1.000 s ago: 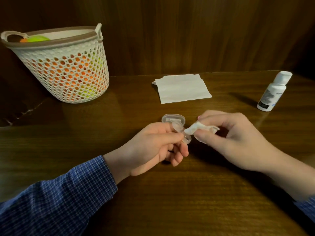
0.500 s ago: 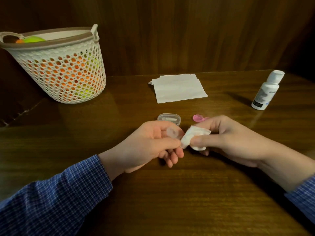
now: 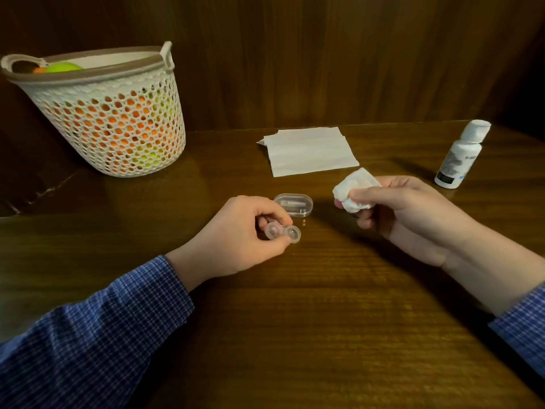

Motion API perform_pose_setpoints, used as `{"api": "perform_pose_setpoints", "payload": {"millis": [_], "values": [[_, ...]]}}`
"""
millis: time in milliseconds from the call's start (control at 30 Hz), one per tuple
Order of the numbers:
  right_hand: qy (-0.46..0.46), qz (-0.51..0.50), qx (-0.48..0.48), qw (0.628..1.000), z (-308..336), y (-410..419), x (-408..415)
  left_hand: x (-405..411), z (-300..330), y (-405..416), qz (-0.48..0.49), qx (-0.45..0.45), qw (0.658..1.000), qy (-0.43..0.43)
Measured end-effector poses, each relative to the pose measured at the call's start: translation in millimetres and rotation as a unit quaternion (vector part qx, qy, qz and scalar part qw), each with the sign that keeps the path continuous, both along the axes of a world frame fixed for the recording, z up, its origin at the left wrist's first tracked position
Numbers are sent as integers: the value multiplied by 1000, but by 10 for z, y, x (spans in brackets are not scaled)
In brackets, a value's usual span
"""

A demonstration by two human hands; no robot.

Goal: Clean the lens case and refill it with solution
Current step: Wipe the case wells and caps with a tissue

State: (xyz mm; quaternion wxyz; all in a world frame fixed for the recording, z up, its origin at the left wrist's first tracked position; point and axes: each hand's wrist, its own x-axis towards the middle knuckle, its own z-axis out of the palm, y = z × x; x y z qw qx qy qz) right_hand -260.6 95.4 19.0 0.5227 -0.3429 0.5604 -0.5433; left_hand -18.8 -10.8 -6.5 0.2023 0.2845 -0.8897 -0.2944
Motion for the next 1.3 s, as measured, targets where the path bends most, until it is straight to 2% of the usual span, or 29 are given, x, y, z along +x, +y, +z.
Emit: {"api": "perform_pose_setpoints", "payload": {"millis": [100, 300, 400, 467, 567, 767, 1200, 1300], "values": [[-8, -33, 0, 999, 12, -19, -84, -2, 28, -9, 17, -43, 999, -22], [-7, -153, -4, 988, 47, -99, -279, -6, 34, 11, 36, -69, 997, -19], [44, -207, 43, 977, 32, -159, -380, -11, 39, 52, 52, -106, 993, -11], [73, -212, 66, 972, 18, -192, -437, -29, 52, 99, 73, -148, 986, 33], [142, -195, 106, 965, -23, -221, -480, -134, 65, 211, 98, -189, 973, 89], [255, -81, 77, 960, -87, -205, -436, -610, -4, 474, 91, -204, 974, 49], [315, -40, 41, 947, -79, -158, -375, -754, -114, 457, 129, -185, 974, 1], [329, -2, 44, 943, -77, -144, -359, -737, -113, 460, 127, -203, 971, -13]]}}
